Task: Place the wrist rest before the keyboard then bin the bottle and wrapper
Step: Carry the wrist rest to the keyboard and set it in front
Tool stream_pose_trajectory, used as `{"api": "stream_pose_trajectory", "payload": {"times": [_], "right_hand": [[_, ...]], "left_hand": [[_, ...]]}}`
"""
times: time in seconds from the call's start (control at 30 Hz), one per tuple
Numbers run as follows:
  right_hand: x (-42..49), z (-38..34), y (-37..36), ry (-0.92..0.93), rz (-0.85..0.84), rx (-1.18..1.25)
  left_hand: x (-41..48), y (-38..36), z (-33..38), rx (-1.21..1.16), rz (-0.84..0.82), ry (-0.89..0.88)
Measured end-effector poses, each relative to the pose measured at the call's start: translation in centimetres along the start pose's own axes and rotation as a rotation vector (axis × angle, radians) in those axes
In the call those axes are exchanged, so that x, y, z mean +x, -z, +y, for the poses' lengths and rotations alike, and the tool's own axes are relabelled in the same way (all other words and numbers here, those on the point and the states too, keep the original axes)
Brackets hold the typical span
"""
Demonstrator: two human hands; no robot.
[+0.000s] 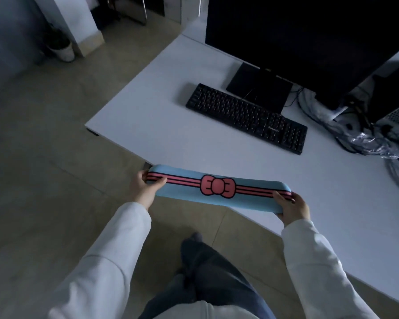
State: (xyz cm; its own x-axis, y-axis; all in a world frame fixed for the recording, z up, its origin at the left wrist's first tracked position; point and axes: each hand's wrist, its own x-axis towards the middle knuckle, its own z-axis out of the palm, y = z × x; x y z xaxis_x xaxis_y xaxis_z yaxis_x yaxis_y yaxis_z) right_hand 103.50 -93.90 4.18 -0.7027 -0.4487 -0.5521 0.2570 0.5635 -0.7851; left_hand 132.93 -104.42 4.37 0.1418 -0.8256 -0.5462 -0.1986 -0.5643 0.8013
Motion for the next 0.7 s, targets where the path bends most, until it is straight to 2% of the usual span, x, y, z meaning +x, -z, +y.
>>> {"api": "stream_pose_trajectory", "payload": {"times": [0.13, 0.3, 0.7], "right_hand": [[1.3, -1.1, -1.0, -0.044, 0.057, 0.022], [2.0, -1.4, -2.0, -0.124, 0.131, 0.057], [-0.2, 1.2, -6.0, -0.412, 0.436, 0.077]], "left_hand": [[2.7, -2.0, 2.8, 0.036, -0.039, -0.042], [6.4, -3.7, 5.0, 0.231, -0.045, -0.112], [14.8, -7.8, 9.7, 0.601, -0.349, -0.173]]}}
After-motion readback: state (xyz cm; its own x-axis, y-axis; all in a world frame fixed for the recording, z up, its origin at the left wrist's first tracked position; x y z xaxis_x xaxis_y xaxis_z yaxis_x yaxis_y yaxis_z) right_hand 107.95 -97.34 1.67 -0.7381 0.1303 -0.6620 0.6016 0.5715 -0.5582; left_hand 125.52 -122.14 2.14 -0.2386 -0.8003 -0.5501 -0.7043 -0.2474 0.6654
